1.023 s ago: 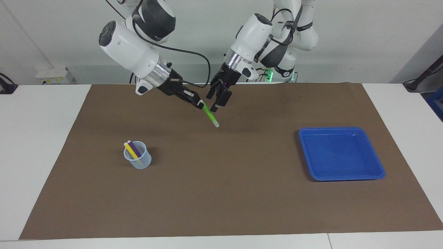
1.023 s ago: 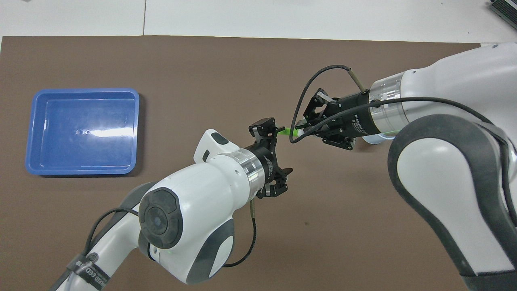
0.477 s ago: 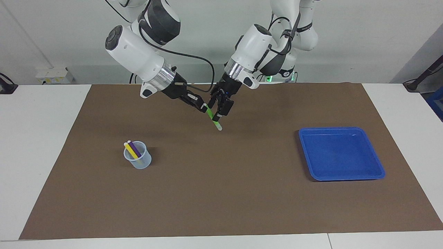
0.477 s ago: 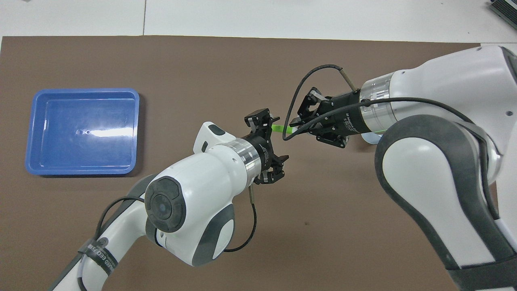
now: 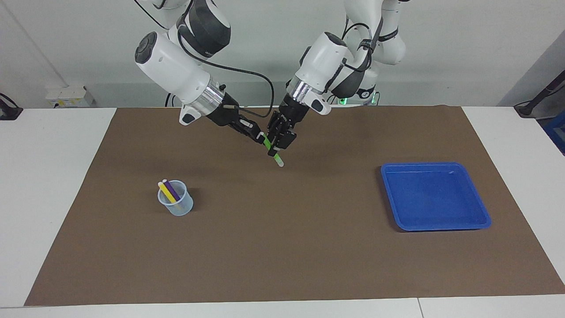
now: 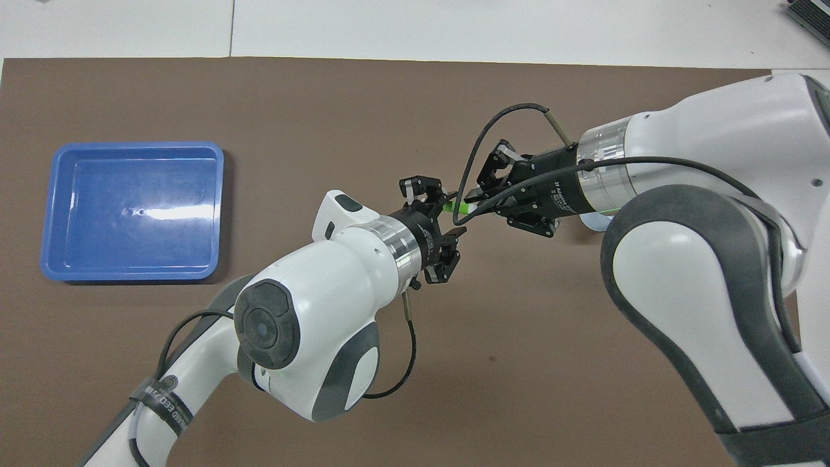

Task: Right arm passes pens to left for tray arrangement
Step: 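Carry the green pen to the tray with the left gripper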

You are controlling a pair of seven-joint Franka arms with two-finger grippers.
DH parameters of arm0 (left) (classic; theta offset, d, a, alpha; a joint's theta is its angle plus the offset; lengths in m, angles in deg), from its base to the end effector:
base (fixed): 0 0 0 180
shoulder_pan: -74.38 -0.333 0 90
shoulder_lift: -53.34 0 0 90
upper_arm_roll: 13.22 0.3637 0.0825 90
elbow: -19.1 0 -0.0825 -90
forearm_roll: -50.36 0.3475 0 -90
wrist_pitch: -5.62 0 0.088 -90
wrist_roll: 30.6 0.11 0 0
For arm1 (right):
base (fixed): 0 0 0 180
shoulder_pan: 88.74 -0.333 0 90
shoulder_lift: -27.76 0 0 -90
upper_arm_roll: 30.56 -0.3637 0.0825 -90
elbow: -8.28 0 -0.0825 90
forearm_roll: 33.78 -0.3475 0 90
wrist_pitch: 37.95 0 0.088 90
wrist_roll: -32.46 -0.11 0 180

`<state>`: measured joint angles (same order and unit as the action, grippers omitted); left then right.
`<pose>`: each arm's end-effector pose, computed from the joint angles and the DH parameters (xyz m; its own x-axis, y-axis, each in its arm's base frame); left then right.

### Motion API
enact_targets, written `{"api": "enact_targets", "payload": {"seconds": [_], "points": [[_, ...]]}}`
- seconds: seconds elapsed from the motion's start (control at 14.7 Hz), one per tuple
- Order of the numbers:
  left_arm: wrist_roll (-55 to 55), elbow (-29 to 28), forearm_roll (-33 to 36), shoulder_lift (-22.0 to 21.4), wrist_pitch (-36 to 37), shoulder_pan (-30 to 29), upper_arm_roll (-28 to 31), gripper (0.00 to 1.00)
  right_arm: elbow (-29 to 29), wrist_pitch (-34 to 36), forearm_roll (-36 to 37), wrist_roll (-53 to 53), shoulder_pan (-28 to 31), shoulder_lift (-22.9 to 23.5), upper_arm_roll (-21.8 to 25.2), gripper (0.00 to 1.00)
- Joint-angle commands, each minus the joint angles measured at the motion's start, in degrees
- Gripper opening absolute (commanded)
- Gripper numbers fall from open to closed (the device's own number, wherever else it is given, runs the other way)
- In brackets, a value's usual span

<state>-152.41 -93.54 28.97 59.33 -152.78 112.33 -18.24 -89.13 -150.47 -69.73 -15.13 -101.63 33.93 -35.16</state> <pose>0.4517 -0.3969 0.5614 0.0204 0.8105 -0.5854 0.9242 0.2080 0.3202 0.5470 0.2114 0.6024 0.7515 -0.5458 -0.3706 -0.6594 -0.6017 -0.4508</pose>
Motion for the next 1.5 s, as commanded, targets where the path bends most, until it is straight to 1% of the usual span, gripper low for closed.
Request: {"api": "enact_targets", "payload": {"seconds": [0.0, 0.07, 0.2, 0.27, 0.34, 0.41, 0.48, 0.55, 0.82, 0.89, 0.95, 1.02, 1.09, 1.16, 1.23, 1.3, 1.36, 1.43], "points": [[-0.36, 1.37, -0.85, 1.13, -0.68, -0.41, 0.09, 0.35, -0.32, -1.04, -1.49, -0.31, -0.2, -0.1, 0.12, 0.14], [-0.19, 1.37, -0.76, 1.13, -0.6, -0.42, 0.09, 0.31, -0.32, -1.04, -1.49, -0.31, -0.2, -0.1, 0.12, 0.14], [0.08, 1.45, -0.76, 1.13, -0.51, -0.42, 0.09, 0.26, -0.32, -0.95, -1.49, -0.31, -0.2, -0.1, 0.12, 0.14], [0.25, 1.46, -0.76, 1.13, -0.25, -0.59, 0.09, 0.19, -0.32, -0.95, -1.49, -0.31, -0.2, -0.1, 0.12, 0.14], [0.43, 1.46, -0.67, 1.13, -0.16, -0.77, 0.09, 0.17, -0.32, -1.04, -1.49, -0.22, -0.2, -0.1, 0.12, 0.14], [0.43, 1.46, -0.67, 1.13, -0.07, -0.77, 0.09, 0.13, -0.32, -1.04, -1.49, -0.22, -0.2, -0.1, 0.12, 0.14], [0.43, 1.63, -0.5, 1.13, 0.02, -0.77, 0.18, 0.05, -0.32, -1.04, -1.49, -0.22, -0.2, -0.1, 0.12, 0.14], [0.51, 1.98, -0.41, 1.3, 0.19, -0.86, 0.18, 0.0, -0.32, -1.04, -1.49, -0.22, -0.2, -0.1, 0.12, 0.14], [1.21, 2.16, 0.29, 1.39, 0.37, -0.77, 0.36, 0.0, -0.32, -1.04, -1.49, -0.13, -0.2, -0.1, 0.12, 0.15], [1.22, 2.33, 0.29, 1.48, 0.55, -0.77, 0.36, 0.0, -0.32, -1.04, -1.49, -0.13, -0.2, -0.1, 0.12, 0.18], [1.31, 2.68, 0.38, 1.48, 1.24, -0.77, 0.36, 0.0, -0.32, -1.12, -1.49, -0.13, -0.2, -0.1, 0.12, 0.29], [1.31, 2.86, 0.99, 1.48, 1.95, -0.86, 0.36, 0.0, -0.32, -1.21, -1.4, -0.13, -0.2, -0.1, 0.12, 0.38], [1.31, 2.95, 2.3, 1.48, 2.3, -0.86, 0.36, 0.0, -0.32, -1.21, -1.4, -0.13, -0.2, -0.1, 0.2, 0.51], [1.31, 3.04, 2.84, 1.48, 2.39, -0.86, 0.36, 0.0, -0.14, -1.21, -1.4, -0.13, -0.11, -0.01, 0.12, 0.61], [1.92, 3.04, 3.28, 1.48, 2.57, -0.86, 0.44, 0.0, 0.12, -1.13, -1.14, -0.05, -0.11, -0.01, 0.12, 0.74], [3.49, 3.04, 3.46, 1.39, 3.35, -1.12, 0.71, 0.0, 0.38, -1.04, -0.87, 0.13, 0.23, 0.08, 0.12, 0.83], [5.68, 3.3, 3.54, 1.39, 4.84, -2.6, 0.71, 0.0, 0.74, -0.78, -0.61, 0.48, 0.85, 0.16, 0.2, 0.9], [7.79, 4.17, 3.54, 1.39, 7.03, -3.66, 0.71, 0.0, 1.35, -0.08, -0.52, 1.53, 1.29, 0.16, 0.55, 0.93]]}}
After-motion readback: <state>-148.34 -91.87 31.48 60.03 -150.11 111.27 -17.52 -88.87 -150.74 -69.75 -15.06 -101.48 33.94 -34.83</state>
